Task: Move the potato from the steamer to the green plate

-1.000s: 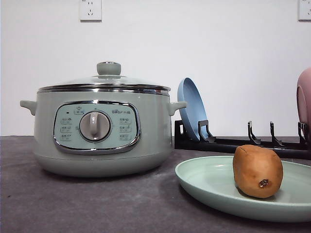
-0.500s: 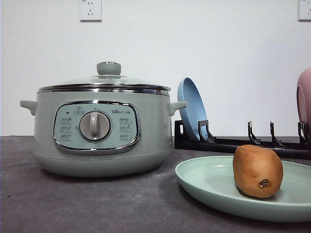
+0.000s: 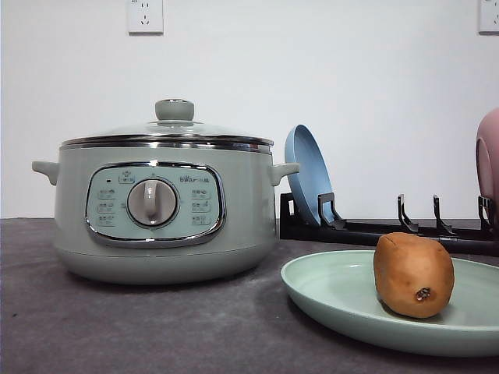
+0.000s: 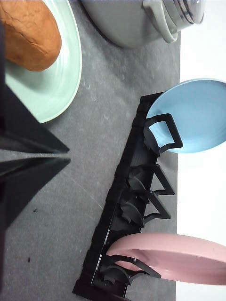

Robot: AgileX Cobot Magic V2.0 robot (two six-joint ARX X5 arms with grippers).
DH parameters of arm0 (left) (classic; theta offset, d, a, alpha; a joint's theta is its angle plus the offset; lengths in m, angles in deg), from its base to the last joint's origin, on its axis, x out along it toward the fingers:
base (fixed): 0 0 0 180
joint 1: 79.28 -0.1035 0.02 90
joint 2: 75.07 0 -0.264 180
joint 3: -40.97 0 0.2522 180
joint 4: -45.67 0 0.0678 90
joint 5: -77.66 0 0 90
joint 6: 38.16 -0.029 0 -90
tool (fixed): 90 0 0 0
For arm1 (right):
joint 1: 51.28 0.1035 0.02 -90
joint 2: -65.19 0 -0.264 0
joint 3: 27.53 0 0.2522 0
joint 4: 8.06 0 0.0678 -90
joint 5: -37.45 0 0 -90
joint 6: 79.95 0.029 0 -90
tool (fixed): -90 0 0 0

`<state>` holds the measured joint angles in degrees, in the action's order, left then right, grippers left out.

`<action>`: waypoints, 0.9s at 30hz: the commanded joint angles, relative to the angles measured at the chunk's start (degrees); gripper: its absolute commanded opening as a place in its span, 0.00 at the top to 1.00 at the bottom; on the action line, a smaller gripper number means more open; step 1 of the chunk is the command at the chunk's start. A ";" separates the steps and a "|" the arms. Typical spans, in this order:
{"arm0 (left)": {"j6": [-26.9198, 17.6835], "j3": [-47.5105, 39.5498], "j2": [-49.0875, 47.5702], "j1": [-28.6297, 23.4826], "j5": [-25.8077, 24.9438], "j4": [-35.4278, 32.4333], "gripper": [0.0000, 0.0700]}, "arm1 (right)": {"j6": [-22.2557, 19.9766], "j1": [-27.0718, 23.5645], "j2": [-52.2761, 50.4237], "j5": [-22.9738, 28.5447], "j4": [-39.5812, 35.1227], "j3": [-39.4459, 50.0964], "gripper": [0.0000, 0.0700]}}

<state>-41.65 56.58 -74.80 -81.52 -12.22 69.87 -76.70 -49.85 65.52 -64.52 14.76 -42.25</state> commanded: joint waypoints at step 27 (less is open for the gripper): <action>0.31 -1.16 -0.09 -0.09 0.11 0.28 1.00 | 0.61 -0.07 -0.13 0.00 -0.02 0.31 1.00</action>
<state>-41.67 56.58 -74.80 -81.52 -12.22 69.87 -76.70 -49.85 65.52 -64.52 14.76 -42.25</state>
